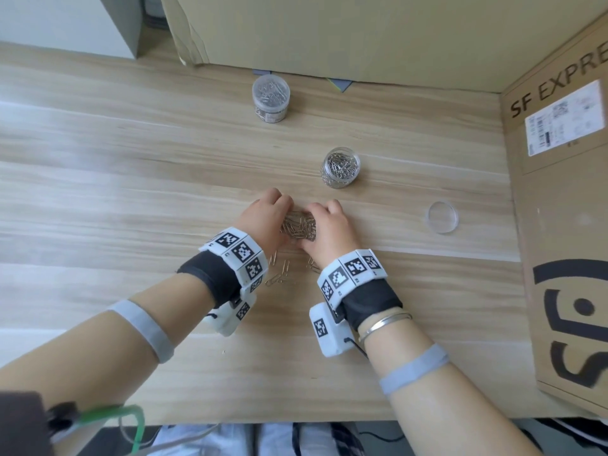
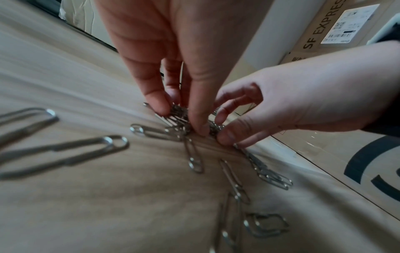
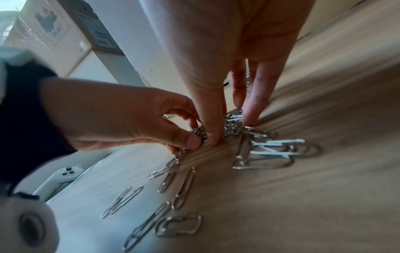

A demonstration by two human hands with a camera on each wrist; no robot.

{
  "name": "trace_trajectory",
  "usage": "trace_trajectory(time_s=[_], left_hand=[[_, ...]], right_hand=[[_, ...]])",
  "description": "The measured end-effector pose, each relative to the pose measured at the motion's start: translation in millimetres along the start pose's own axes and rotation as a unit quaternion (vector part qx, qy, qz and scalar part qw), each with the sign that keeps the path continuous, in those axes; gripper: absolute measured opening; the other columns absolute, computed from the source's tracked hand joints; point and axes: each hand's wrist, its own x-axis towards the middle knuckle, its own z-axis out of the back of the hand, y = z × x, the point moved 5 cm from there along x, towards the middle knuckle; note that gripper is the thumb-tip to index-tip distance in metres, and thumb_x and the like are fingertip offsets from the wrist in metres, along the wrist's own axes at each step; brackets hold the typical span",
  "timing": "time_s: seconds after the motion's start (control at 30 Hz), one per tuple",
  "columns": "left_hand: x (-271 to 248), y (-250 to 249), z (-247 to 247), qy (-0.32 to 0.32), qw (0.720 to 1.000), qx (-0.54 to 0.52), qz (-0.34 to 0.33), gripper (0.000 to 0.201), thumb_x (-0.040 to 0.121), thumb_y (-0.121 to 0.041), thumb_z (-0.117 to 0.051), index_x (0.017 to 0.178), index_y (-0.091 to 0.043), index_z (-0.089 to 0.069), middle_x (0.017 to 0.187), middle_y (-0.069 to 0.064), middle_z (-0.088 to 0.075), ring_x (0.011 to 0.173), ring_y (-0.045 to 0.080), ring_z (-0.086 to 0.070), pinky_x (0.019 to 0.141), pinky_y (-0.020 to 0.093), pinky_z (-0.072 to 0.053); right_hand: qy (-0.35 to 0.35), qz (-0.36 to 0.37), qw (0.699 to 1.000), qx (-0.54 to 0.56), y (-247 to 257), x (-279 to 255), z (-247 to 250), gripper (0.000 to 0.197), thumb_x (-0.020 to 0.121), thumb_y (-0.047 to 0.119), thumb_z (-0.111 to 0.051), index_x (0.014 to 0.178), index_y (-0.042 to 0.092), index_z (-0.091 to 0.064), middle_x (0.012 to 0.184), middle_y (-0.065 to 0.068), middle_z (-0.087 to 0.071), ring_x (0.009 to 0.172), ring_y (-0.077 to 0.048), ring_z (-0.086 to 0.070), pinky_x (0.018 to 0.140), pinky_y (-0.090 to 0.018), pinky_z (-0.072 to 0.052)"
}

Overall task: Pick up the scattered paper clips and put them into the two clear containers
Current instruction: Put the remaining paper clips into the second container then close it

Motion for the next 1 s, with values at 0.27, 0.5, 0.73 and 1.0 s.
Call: trace_trajectory(time_s=[0.27,0.5,0.73,1.0], left_hand=[[10,-8,2,0.009,1.0,0.029,-0.001,0.028,0.086,-0.011,-0.055,0.113,-0.006,-0.058,0.117,0.013,-0.055,0.109,0.032,-0.053,0.088,0.035,-0.043],[18,-15,1,0.03,0.999,0.04,-0.003,0.028,0.082,-0.015,-0.061,0.108,-0.006,-0.06,0.109,0.013,-0.058,0.1,0.03,-0.057,0.076,0.03,-0.041],[27,-22,14,0.02,1.0,0.012,0.012,0.017,0.082,-0.013,-0.059,0.096,-0.005,-0.063,0.1,0.015,-0.063,0.093,0.032,-0.059,0.076,0.034,-0.046],[41,-30,41,-0.007,1.0,-0.024,0.004,0.016,0.079,-0.004,-0.057,0.092,-0.007,-0.066,0.096,0.011,-0.07,0.085,0.025,-0.058,0.072,0.029,-0.042]], right_hand=[[0.015,0.036,0.998,-0.056,2,12,4,0.024,0.081,0.008,-0.058,0.104,0.012,-0.06,0.111,-0.007,-0.056,0.098,-0.029,-0.058,0.072,-0.028,-0.04],[0.029,0.033,0.997,-0.068,1,19,7,0.026,0.079,0.009,-0.061,0.105,0.012,-0.061,0.108,-0.008,-0.06,0.098,-0.03,-0.059,0.074,-0.03,-0.044],[0.002,0.01,1.0,-0.021,-11,20,26,0.016,0.074,0.01,-0.063,0.09,0.01,-0.065,0.095,-0.008,-0.064,0.089,-0.028,-0.06,0.069,-0.029,-0.043],[-0.075,0.001,0.996,0.037,-25,34,70,0.01,0.072,0.008,-0.066,0.077,0.017,-0.067,0.077,0.003,-0.065,0.076,-0.017,-0.063,0.073,-0.031,-0.054]])
